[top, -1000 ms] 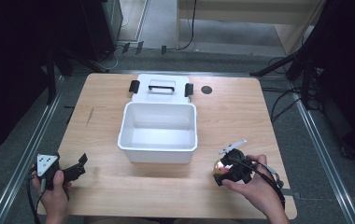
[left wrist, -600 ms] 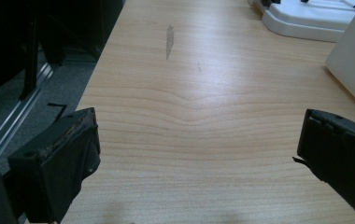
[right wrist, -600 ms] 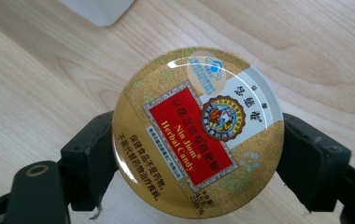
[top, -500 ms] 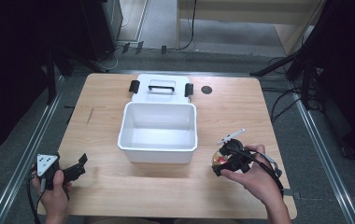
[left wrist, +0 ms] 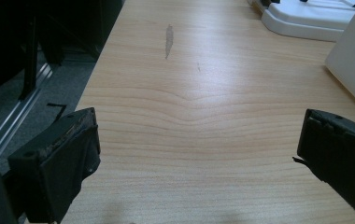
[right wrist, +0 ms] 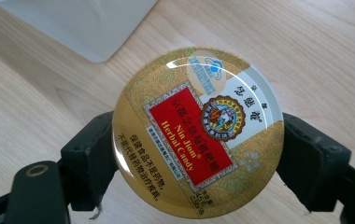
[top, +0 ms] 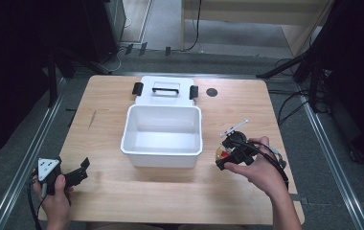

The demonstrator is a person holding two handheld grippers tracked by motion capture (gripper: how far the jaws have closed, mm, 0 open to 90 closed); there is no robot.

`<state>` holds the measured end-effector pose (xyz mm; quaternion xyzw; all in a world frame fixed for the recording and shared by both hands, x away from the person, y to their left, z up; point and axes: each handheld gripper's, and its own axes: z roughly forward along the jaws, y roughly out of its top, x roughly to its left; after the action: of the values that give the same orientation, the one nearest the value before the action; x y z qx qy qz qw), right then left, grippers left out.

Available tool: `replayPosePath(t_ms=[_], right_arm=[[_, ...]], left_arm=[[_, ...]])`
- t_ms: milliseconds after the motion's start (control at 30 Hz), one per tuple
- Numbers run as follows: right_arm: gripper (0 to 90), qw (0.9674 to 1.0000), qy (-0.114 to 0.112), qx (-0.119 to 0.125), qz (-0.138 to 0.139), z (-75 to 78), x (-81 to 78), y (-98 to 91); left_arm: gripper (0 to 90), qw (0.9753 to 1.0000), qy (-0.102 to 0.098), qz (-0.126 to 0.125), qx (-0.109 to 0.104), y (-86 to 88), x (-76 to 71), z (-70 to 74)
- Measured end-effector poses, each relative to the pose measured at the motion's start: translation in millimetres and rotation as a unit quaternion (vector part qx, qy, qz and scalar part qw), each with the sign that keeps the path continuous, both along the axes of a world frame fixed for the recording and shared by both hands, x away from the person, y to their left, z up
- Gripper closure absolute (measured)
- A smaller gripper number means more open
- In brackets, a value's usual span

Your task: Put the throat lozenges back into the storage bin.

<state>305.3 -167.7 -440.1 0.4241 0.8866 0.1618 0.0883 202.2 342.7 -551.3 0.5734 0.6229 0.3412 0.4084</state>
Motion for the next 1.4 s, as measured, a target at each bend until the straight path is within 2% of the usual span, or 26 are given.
replayPosePath(t_ms=[567,1100,1400], right_arm=[[20.6,0.9995,-0.006,-0.026,0.015,23.7,23.7,17.2],[20.6,0.9993,-0.009,-0.032,0.015,42.2,41.8,22.7],[20.6,0.9991,-0.01,-0.037,0.016,58.8,48.6,31.0]], left_arm=[[0.0,1.0,0.002,0.003,0.003,-0.5,0.1,0.1],[0.0,1.0,0.002,0.003,0.0,0.2,0.1,0.1],[0.0,1.0,0.002,0.004,-0.002,0.2,0.2,0.1]])
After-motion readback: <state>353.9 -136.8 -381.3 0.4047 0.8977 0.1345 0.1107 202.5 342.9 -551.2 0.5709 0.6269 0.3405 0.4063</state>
